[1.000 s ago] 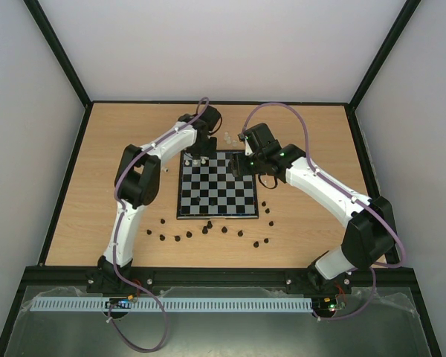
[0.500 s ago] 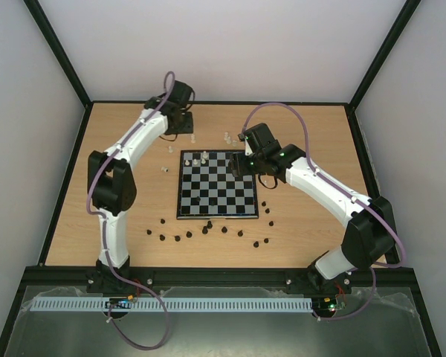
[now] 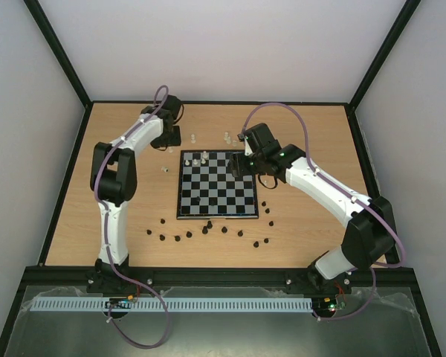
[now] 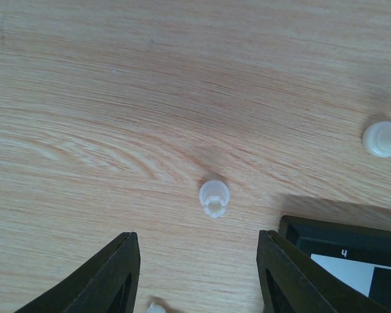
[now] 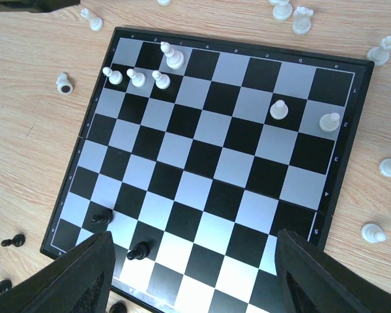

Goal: Set up the chess pieces on the board
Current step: Place the chess piece on the chessboard, then pick up the chess piece at the center of the board.

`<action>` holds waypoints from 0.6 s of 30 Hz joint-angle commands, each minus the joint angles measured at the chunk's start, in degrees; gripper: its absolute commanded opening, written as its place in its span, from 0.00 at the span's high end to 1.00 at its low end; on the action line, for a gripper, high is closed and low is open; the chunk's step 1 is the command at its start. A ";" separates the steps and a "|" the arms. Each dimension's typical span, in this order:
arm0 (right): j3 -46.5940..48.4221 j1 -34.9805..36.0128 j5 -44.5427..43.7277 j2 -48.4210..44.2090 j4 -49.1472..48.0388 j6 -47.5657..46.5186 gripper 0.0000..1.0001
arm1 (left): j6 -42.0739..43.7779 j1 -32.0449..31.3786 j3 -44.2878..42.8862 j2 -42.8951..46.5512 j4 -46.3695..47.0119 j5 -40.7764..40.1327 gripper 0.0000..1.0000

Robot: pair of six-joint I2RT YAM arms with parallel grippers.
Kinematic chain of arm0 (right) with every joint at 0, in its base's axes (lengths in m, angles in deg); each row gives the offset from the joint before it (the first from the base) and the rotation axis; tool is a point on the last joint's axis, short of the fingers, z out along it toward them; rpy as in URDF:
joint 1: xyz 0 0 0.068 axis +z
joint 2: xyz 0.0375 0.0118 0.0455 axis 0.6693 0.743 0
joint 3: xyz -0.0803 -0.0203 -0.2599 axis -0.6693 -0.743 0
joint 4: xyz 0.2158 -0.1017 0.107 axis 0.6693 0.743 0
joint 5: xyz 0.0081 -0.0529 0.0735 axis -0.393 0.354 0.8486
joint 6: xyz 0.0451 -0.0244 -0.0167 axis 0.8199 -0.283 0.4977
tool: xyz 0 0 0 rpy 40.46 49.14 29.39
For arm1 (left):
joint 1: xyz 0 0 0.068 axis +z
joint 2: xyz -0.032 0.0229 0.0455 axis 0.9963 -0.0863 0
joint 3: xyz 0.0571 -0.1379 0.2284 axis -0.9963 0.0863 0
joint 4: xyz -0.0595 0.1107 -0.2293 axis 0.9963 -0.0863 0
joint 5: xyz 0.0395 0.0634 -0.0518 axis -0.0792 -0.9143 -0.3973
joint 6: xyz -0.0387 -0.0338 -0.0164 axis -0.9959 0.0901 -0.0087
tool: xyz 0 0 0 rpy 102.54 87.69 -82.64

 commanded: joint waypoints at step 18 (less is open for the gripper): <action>-0.51 0.69 0.68 0.22 0.17 -0.08 0.32 | -0.42 1.51 -0.50 -6.40 3.18 3.77 0.61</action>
